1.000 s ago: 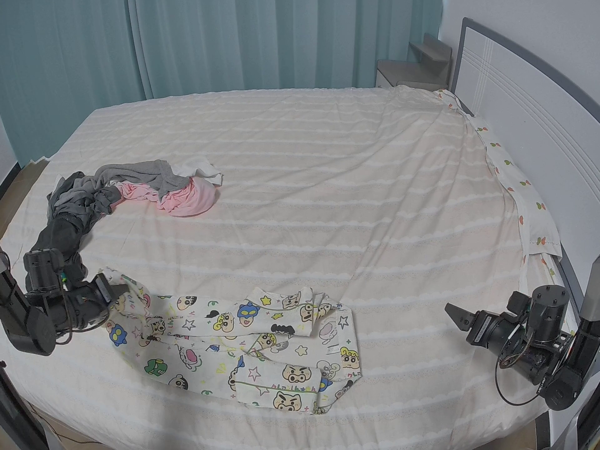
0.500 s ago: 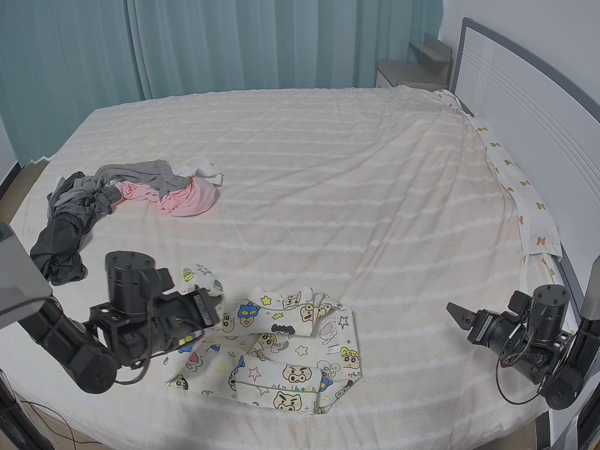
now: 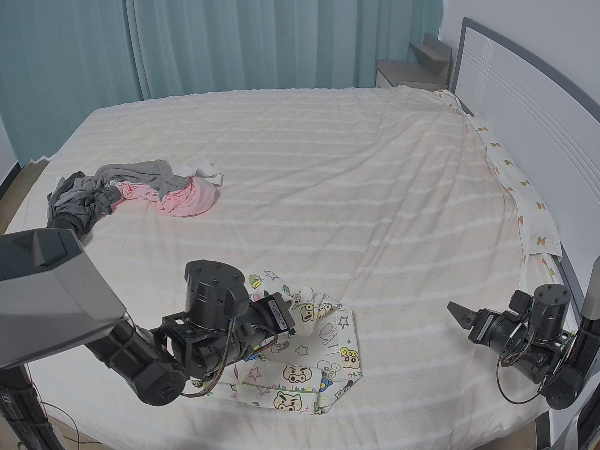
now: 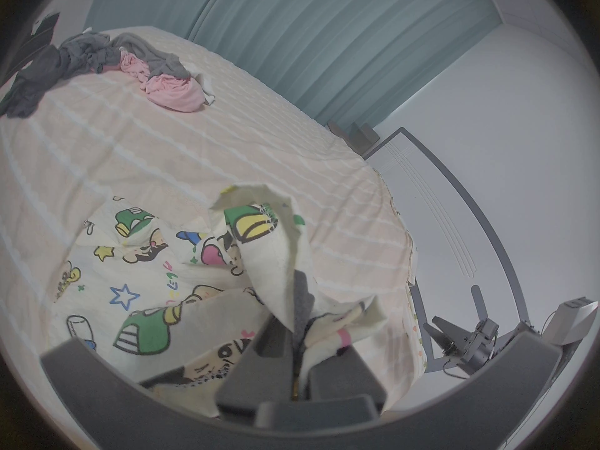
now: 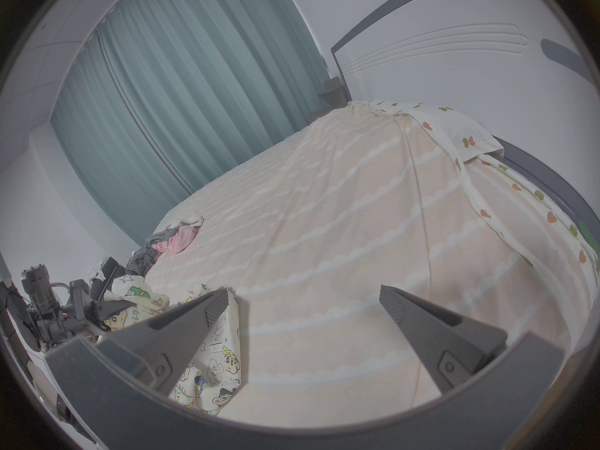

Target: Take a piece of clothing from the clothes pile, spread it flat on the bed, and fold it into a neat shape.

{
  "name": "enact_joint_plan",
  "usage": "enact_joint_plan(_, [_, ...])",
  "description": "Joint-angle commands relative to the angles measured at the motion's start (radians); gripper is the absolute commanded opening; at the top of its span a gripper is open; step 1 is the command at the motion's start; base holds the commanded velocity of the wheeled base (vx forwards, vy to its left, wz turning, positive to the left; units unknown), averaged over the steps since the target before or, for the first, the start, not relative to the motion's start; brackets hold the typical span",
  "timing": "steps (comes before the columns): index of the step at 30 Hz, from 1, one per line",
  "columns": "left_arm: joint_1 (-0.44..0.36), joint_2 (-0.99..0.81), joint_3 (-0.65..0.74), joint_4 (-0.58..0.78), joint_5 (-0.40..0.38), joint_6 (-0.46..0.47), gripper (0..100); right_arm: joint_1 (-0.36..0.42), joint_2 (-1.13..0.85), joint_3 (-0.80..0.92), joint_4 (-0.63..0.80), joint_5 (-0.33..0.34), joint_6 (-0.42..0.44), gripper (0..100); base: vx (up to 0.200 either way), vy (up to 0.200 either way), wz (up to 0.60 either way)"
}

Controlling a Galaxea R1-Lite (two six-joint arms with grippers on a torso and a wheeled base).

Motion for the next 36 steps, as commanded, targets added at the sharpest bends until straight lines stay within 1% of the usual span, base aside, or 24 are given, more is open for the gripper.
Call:
enact_joint_plan(1, [-0.008, 0.051, -0.039, -0.001, 0.012, -0.022, 0, 0.001, 0.000, 0.007, -0.013, 0.000, 0.000, 100, 0.000, 0.000, 0.00])
enact_joint_plan(4, [-0.010, 0.056, -0.045, -0.001, 0.012, -0.033, 0, 0.001, 0.000, 0.007, -0.013, 0.000, 0.000, 100, 0.000, 0.000, 0.00])
enact_joint_plan(5, [-0.028, 0.061, -0.056, -0.001, 0.013, -0.063, 0, 0.001, 0.000, 0.007, -0.013, 0.000, 0.000, 100, 0.000, 0.000, 0.00])
enact_joint_plan(10, [-0.037, 0.067, -0.071, -0.001, 0.016, -0.063, 0, 0.001, 0.000, 0.007, -0.013, 0.000, 0.000, 100, 0.000, 0.000, 0.00])
enact_joint_plan(11, [-0.037, 0.067, -0.076, -0.001, 0.018, -0.063, 100, 0.001, 0.000, 0.008, -0.013, 0.000, 0.000, 100, 0.000, 0.000, 0.00])
enact_joint_plan(16, [-0.040, 0.068, -0.082, -0.001, 0.030, -0.065, 100, 0.001, 0.000, 0.008, -0.013, 0.000, 0.000, 100, 0.000, 0.000, 0.00])
enact_joint_plan(24, [-0.037, 0.055, -0.090, -0.006, 0.073, -0.065, 100, 0.004, 0.002, 0.010, -0.013, 0.000, 0.000, 100, 0.000, 0.000, 0.00])
enact_joint_plan(30, [-0.016, -0.024, -0.082, -0.007, 0.084, -0.065, 100, 0.014, 0.002, 0.012, -0.013, 0.000, 0.003, 100, 0.000, 0.000, 0.00])
enact_joint_plan(31, [0.009, -0.068, -0.067, -0.004, 0.084, -0.065, 100, 0.033, 0.002, 0.015, -0.013, 0.011, 0.007, 100, 0.000, 0.000, 0.00])
enact_joint_plan(32, [0.023, -0.082, -0.053, -0.003, 0.082, -0.065, 100, 0.045, 0.002, 0.015, -0.013, 0.011, 0.018, 100, 0.000, 0.000, 0.00])
enact_joint_plan(33, [0.046, -0.103, -0.027, -0.003, 0.076, -0.066, 100, 0.068, 0.000, 0.015, -0.013, 0.011, 0.047, 100, 0.000, 0.000, 0.00])
enact_joint_plan(35, [0.093, -0.140, 0.036, -0.003, 0.058, -0.066, 100, 0.142, -0.007, 0.013, -0.013, 0.026, 0.133, 100, 0.000, 0.000, 0.00])
enact_joint_plan(36, [0.124, -0.157, 0.068, -0.004, 0.044, -0.068, 100, 0.182, -0.017, 0.012, -0.013, 0.045, 0.179, 100, 0.000, 0.000, 0.00])
